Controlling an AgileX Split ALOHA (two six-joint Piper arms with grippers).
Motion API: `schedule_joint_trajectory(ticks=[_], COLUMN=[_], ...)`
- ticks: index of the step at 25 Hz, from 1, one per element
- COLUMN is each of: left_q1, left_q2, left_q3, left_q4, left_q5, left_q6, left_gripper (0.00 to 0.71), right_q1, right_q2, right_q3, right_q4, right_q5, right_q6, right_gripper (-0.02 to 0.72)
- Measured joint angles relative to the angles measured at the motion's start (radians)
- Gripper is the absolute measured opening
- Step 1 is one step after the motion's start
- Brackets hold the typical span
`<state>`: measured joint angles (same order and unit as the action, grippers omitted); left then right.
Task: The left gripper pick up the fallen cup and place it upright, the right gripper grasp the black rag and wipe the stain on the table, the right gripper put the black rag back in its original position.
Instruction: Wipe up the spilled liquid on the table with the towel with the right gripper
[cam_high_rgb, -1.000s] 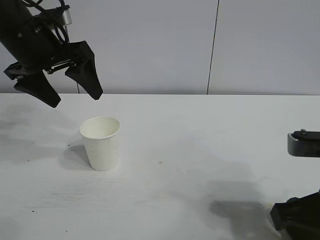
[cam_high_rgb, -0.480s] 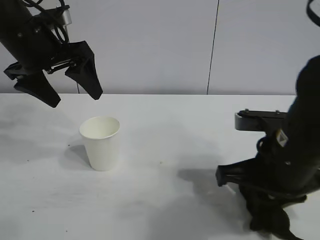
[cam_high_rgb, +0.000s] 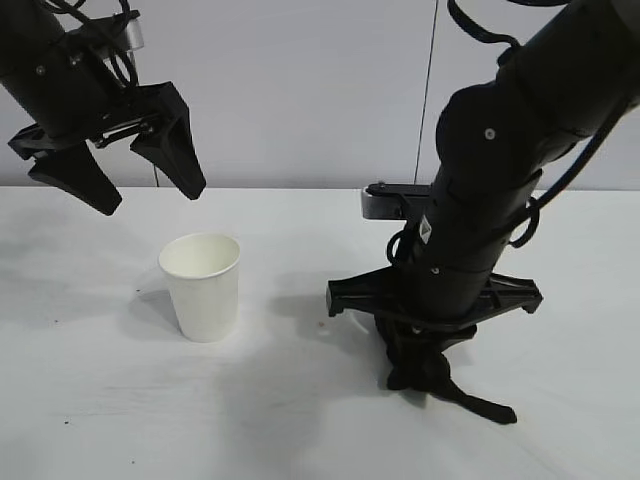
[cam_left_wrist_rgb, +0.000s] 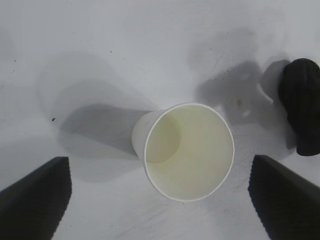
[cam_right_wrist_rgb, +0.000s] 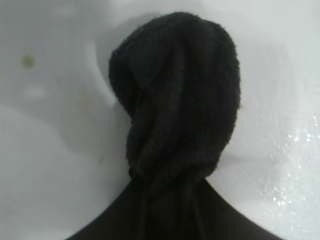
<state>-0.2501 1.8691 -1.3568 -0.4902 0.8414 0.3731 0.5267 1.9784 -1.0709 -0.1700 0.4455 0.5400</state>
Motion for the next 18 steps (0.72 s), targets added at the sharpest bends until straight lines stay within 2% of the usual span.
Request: schedule_joint_trajectory(ticks=[3, 8, 18], left_q1=[0.0, 0.0, 0.0], left_q2=[0.0, 0.0, 0.0], left_q3=[0.0, 0.0, 0.0], left_q4=[0.007, 0.01, 0.012], left_q5=[0.0, 0.0, -0.001], left_q6=[0.0, 0.0, 0.0], left_gripper=[0.694, 0.694, 0.694], right_q1=[-0.037, -0.07, -0.107], right_q2=[0.002, 0.002, -0.063], right_q3=[-0.002, -0.007, 0.058], right_q4=[0.008, 0.008, -0.001], right_q5=[-0.001, 0.024, 0.075], right_q6=[-0.004, -0.048, -0.051], right_gripper=[0.095, 0.095, 0.095])
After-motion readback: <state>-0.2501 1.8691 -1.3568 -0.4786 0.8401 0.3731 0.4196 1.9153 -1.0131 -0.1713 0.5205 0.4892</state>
